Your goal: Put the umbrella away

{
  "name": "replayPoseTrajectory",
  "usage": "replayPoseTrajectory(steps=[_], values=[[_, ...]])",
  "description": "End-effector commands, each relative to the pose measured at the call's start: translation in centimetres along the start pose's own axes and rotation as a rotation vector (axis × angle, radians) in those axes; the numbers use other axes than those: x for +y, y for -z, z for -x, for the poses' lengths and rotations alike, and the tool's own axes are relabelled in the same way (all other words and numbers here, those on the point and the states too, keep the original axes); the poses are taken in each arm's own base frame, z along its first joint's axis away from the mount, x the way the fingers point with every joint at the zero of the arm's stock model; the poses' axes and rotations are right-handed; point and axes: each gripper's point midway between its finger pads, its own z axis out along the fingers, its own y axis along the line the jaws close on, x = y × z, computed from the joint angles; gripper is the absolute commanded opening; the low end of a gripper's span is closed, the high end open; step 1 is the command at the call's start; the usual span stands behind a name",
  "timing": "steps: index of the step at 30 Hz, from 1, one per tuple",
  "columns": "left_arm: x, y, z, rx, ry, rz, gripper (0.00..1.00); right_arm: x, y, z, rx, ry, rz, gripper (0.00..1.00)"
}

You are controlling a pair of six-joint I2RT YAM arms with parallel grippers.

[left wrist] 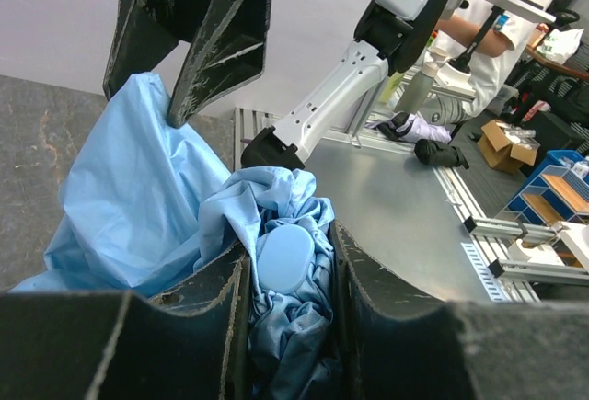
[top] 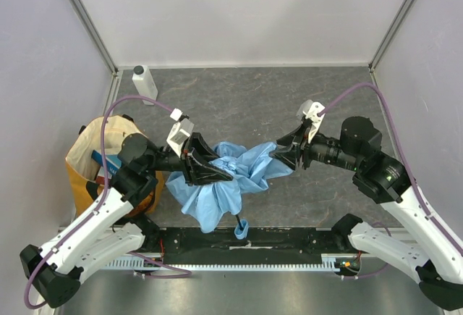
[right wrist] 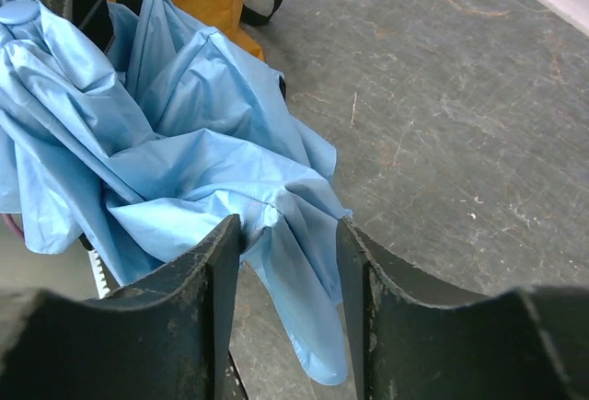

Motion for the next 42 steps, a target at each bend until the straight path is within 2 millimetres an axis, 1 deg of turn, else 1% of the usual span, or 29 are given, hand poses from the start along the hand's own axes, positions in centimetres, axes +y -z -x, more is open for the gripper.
replayPoseTrajectory(steps=[1,3,7,8,11,12,13,14,15,17,19,21,24,26,27,30,33,34,36,37,38,40,42], values=[[-1.6,0.1,1.9,-0.043,-0.063,-0.06,0.02,0.2,-0.3,0.7,-0.039,0.024,0.028,0.5],[-1.7,0.1,1.9,-0.039,-0.065,-0.068,0.02,0.7,-0.6,1.1,-0.052,0.025,0.059,0.47],[-2.0,0.0,1.8,-0.034,-0.07,-0.094,0.02,0.6,-1.4,0.7,-0.037,0.039,0.082,0.41],[-1.9,0.0,1.7,-0.033,-0.064,-0.093,0.02,0.8,-1.6,0.7,-0.04,0.041,0.1,0.38],[-1.4,-0.1,1.5,-0.03,-0.052,-0.079,0.02,2.1,-1.5,1.1,-0.054,0.053,0.178,0.18],[-1.1,-0.2,1.6,-0.035,-0.05,-0.064,0.02,2.4,-1.4,1.2,-0.058,0.056,0.192,0.13],[-0.9,-0.2,1.7,-0.038,-0.05,-0.051,0.02,2.6,-1.1,1.4,-0.064,0.058,0.196,0.05],[-0.4,-0.3,1.7,-0.043,-0.044,-0.025,0.02,2.7,-0.9,1.4,-0.069,0.058,0.199,0.0],[0.1,-0.3,1.9,-0.05,-0.042,0.01,0.02,2.9,-0.7,1.4,-0.073,0.056,0.206,0.0],[1.9,-0.3,2.0,-0.059,-0.031,0.102,0.02,3.5,-0.3,1.5,-0.078,0.044,0.226,0.0],[4.0,-0.2,2.3,-0.076,-0.019,0.209,0.02,4.1,0.0,1.8,-0.079,0.006,0.249,0.0],[5.5,-0.3,2.4,-0.087,-0.002,0.266,0.02,4.1,0.1,2.5,-0.089,-0.032,0.236,0.0],[7.5,-0.9,2.1,-0.1,0.052,0.309,0.02,4.3,-0.6,3.6,-0.097,-0.132,0.249,0.0],[8.1,-1.4,2.4,-0.13,0.059,0.294,0.02,5.3,-1.2,4.5,-0.113,-0.201,0.301,0.0],[8.5,-1.7,2.3,-0.14,0.072,0.29,0.02,6.0,-1.5,4.8,-0.116,-0.224,0.312,0.0],[9.4,-2.7,2.0,-0.157,0.105,0.254,0.02,6.7,-3.1,4.8,-0.083,-0.274,0.273,0.0],[9.2,-3.3,1.9,-0.186,0.129,0.191,0.02,6.4,-5.3,3.7,-0.024,-0.371,0.216,0.0],[9.0,-3.4,1.9,-0.194,0.119,0.174,0.02,5.6,-5.6,3.5,-0.028,-0.401,0.162,0.0],[8.4,-3.1,1.8,-0.207,0.102,0.152,0.02,4.9,-5.7,3.1,-0.038,-0.407,0.113,0.0],[8.1,-3.0,1.4,-0.207,0.1,0.141,0.02,4.6,-5.6,2.8,-0.038,-0.409,0.089,0.0],[7.6,-2.9,1.2,-0.21,0.092,0.117,0.02,4.0,-5.7,2.4,-0.031,-0.414,0.054,0.05],[6.2,-2.7,0.9,-0.212,0.085,0.045,0.02,4.2,-6.0,1.8,-0.01,-0.394,0.071,0.18],[5.1,-2.5,0.4,-0.212,0.08,-0.015,0.02,4.8,-6.2,1.4,0.014,-0.377,0.109,0.22]])
